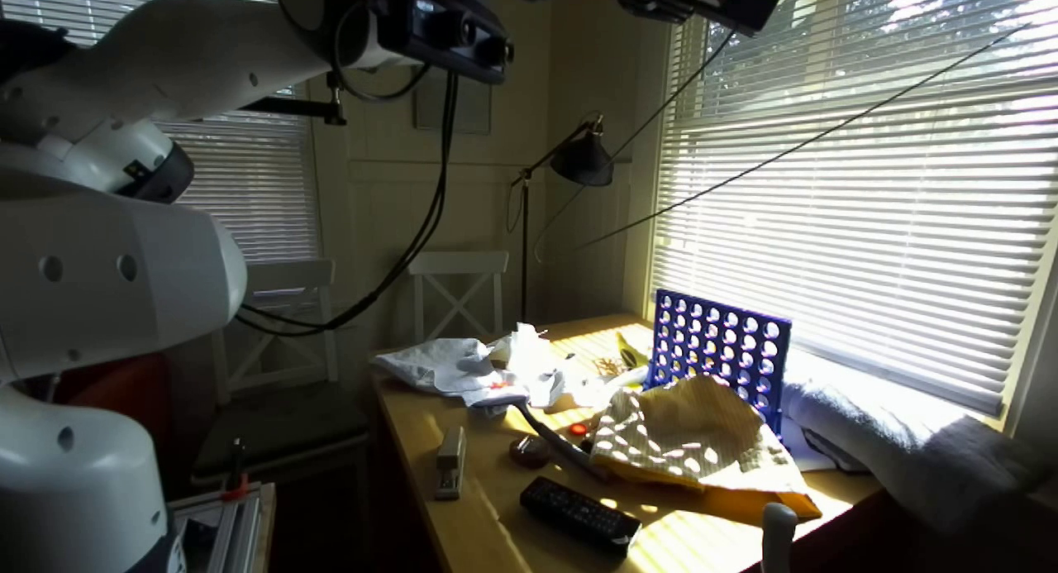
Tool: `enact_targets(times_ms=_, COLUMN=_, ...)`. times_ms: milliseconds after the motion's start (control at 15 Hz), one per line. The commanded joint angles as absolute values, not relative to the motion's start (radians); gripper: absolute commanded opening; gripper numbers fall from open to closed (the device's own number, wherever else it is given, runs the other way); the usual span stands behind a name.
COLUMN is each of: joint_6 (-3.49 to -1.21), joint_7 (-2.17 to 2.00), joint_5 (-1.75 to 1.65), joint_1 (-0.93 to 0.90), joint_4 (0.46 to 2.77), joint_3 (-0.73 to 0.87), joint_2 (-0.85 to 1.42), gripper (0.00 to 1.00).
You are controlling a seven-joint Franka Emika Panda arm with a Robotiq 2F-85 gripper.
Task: Put the hanger on the white stand
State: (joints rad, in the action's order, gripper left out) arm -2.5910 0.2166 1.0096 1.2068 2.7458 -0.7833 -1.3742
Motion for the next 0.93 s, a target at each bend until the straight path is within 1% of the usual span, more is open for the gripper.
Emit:
enact_targets(times_ms=0, joint_6=-2.547, joint_7=0.202, joint_5=1.023, joint_1=1.222, joint_4=2.746, joint_3=-0.798, joint_2=-1.382, gripper=0.01)
enact_targets(times_ms=600, joint_6=-2.531, joint_7=0.207, joint_5=1.009, joint_1=1.239, joint_4=2.733, joint_3=-0.793, joint_2=-1.329, gripper=0.01)
enact_targets(times_ms=667, joint_6=-2.628, joint_7=0.12, joint_5=0.871, joint_1=1.151, joint_4=2.747, joint_3=-0.756, joint_2=-1.236, gripper=0.01)
enact_targets(times_ms=867, joint_6=-2.667, joint_7=0.024, joint_5=0.727, joint_1=1.125, joint_4=2.739, joint_3=-0.732, joint_2=-1.17, gripper=0.01)
